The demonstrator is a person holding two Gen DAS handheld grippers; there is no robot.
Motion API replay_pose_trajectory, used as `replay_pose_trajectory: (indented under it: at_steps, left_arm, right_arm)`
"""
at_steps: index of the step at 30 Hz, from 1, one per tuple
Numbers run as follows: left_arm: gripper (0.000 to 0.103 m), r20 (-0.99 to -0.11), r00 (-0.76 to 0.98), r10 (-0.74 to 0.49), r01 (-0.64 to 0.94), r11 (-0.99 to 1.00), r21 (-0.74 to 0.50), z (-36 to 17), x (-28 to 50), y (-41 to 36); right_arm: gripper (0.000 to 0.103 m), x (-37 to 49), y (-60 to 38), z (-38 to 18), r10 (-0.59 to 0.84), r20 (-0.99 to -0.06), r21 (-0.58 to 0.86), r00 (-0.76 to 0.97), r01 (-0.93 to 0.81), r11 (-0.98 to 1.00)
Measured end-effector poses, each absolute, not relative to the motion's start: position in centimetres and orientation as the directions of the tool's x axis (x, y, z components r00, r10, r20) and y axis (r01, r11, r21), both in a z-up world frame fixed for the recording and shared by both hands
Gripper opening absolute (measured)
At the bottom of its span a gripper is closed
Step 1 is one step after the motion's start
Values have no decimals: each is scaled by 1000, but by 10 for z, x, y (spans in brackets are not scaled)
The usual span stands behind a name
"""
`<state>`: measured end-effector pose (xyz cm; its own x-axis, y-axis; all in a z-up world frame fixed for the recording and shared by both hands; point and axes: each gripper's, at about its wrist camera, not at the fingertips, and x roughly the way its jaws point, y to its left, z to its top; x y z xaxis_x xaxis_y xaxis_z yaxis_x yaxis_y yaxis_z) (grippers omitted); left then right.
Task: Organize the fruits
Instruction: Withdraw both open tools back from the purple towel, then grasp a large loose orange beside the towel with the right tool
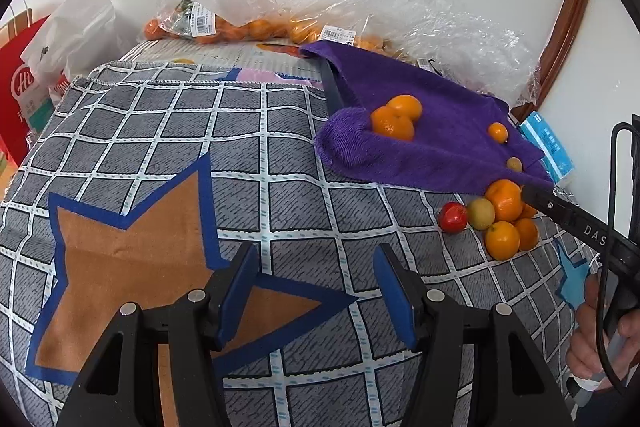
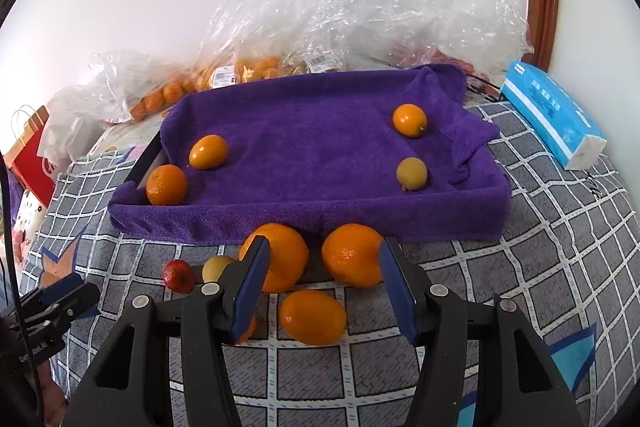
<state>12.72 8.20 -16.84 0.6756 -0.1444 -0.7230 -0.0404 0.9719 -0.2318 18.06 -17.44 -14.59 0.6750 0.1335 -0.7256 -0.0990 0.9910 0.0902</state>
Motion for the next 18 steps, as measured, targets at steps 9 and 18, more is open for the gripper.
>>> replay_pose_trajectory:
  at_steps: [9, 18]
  left_arm:
    - [58, -722, 677, -142, -38, 973, -228, -168, 127, 81]
    - [60, -723, 675, -149, -31, 973, -229, -169, 129, 80]
  right_arm:
    - [56, 181, -187, -146, 125, -723, 93, 679, -84, 992]
    - [47, 192, -196, -154, 132, -750, 103, 648, -83, 991]
